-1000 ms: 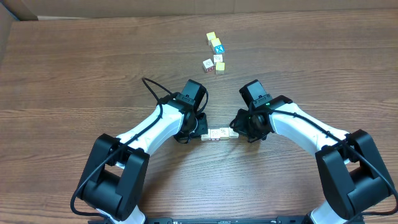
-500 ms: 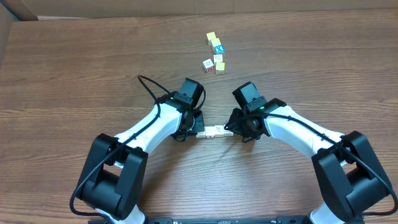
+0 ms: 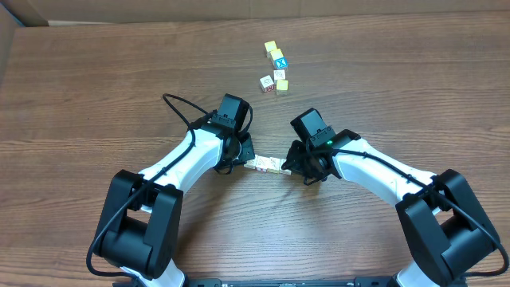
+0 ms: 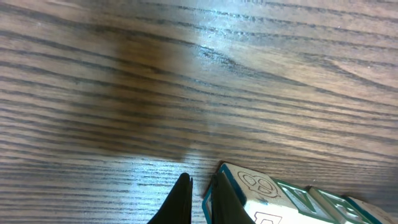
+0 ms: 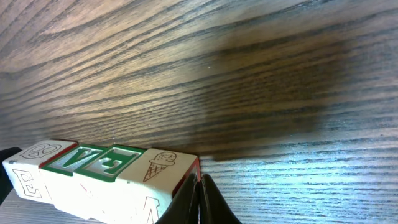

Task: Flip 4 blocks

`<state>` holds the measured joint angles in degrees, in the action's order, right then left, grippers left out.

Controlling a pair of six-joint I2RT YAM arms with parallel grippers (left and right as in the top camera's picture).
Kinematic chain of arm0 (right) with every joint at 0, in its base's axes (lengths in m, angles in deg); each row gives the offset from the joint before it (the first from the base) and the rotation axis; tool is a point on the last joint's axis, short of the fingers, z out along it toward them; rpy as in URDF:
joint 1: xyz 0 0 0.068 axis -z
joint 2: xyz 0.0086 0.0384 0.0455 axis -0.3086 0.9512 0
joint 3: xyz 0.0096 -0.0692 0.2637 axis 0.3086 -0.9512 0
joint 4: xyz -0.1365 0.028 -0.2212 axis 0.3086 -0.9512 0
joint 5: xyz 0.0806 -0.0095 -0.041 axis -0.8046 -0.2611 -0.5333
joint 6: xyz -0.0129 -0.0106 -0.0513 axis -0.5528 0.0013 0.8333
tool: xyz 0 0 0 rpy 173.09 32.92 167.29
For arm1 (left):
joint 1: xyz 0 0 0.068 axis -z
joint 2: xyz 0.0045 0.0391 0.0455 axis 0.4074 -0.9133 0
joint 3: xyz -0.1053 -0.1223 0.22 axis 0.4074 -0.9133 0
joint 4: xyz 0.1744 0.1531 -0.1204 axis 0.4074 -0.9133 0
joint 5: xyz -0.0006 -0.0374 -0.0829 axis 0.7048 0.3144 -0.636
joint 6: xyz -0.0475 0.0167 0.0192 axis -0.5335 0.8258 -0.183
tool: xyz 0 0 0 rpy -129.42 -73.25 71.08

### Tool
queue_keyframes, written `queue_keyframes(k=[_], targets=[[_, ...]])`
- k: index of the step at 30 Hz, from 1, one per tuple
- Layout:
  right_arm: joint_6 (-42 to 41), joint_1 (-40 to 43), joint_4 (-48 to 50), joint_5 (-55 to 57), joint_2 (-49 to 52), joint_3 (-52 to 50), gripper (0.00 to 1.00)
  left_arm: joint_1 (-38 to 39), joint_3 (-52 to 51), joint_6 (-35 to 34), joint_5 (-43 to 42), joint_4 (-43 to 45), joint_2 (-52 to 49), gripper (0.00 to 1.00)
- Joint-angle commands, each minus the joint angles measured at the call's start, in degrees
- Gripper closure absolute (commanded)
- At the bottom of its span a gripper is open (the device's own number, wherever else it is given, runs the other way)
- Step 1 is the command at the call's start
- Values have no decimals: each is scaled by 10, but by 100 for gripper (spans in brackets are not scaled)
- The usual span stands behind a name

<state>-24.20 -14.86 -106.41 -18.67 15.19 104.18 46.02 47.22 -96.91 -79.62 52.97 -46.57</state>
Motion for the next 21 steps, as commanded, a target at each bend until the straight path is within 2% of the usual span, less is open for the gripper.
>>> queue_keyframes(k=[1, 13, 21], targets=[[-37, -17, 14, -38, -4, 3, 95, 9, -3, 9, -38, 7, -7, 94], [-130, -48, 13, -48, -4, 3, 92, 9, -3, 9, -38, 42, -7, 94], [-234, -72, 14, -48, -4, 3, 92, 9, -3, 9, -38, 61, -7, 91]])
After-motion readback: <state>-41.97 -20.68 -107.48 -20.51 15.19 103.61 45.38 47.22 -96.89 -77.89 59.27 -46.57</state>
